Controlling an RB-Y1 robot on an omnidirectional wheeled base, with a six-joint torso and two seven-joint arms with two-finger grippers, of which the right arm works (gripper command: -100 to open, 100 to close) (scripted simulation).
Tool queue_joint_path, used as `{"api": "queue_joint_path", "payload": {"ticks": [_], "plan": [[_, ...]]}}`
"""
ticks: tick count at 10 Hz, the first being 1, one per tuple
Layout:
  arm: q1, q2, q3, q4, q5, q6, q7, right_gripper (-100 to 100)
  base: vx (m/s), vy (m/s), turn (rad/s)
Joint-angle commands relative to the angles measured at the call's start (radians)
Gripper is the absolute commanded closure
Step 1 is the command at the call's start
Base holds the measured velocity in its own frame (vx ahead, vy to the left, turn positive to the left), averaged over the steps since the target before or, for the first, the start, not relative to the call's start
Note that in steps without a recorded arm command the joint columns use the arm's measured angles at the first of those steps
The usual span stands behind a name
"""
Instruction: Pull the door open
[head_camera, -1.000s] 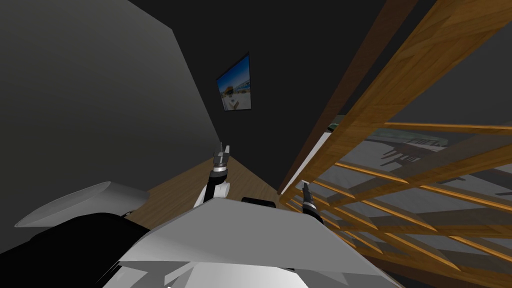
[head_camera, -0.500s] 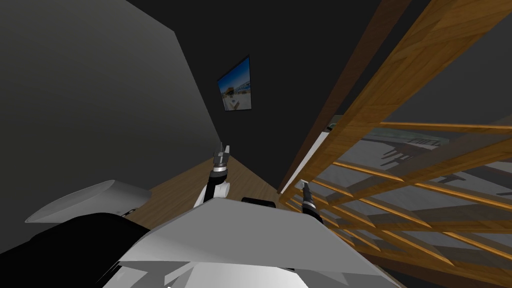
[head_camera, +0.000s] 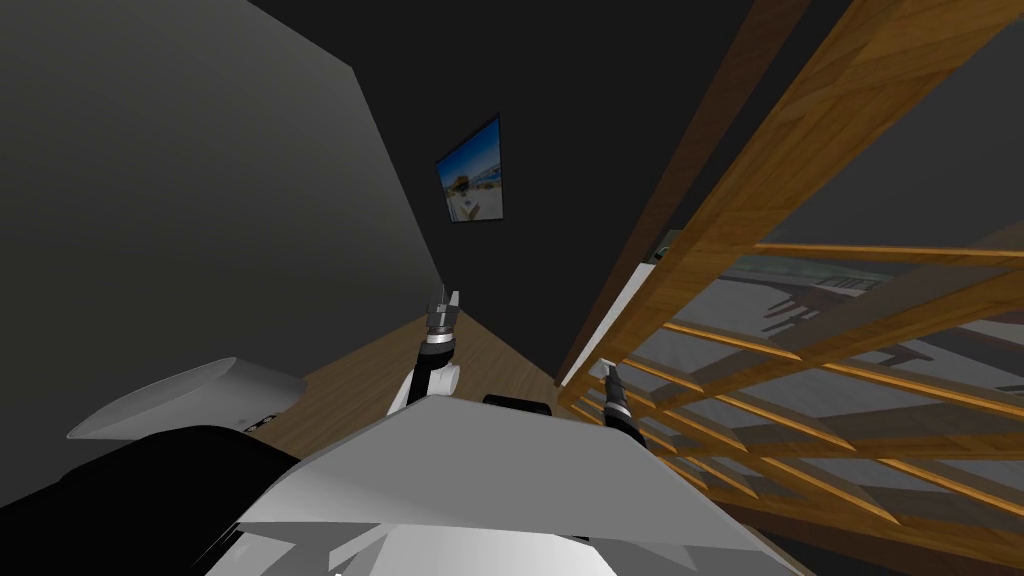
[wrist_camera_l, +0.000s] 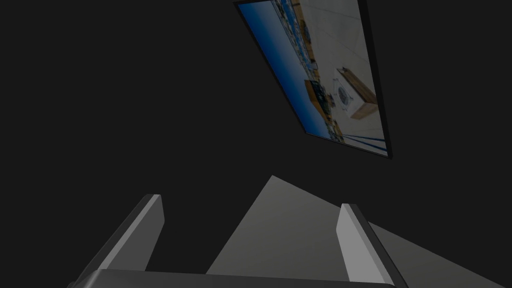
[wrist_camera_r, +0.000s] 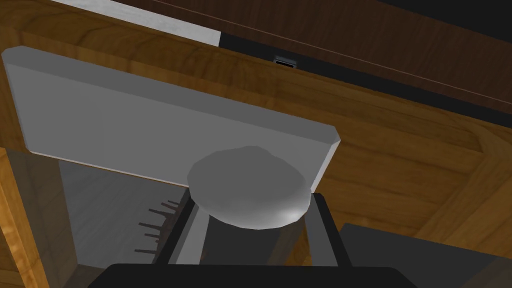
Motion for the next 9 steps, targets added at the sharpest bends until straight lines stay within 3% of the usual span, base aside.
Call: {"api": "queue_joint_path", "payload": {"ticks": [1, 9], "plan": [[-0.003, 0.012, 0.015, -0.004, 0.002, 0.007, -0.05, 100, -0.022, -0.003, 0.031], [-0.009, 0.012, 0.026, -0.004, -0.006, 0.007, -0.241, 100, -0.03, -0.003, 0.014]]}}
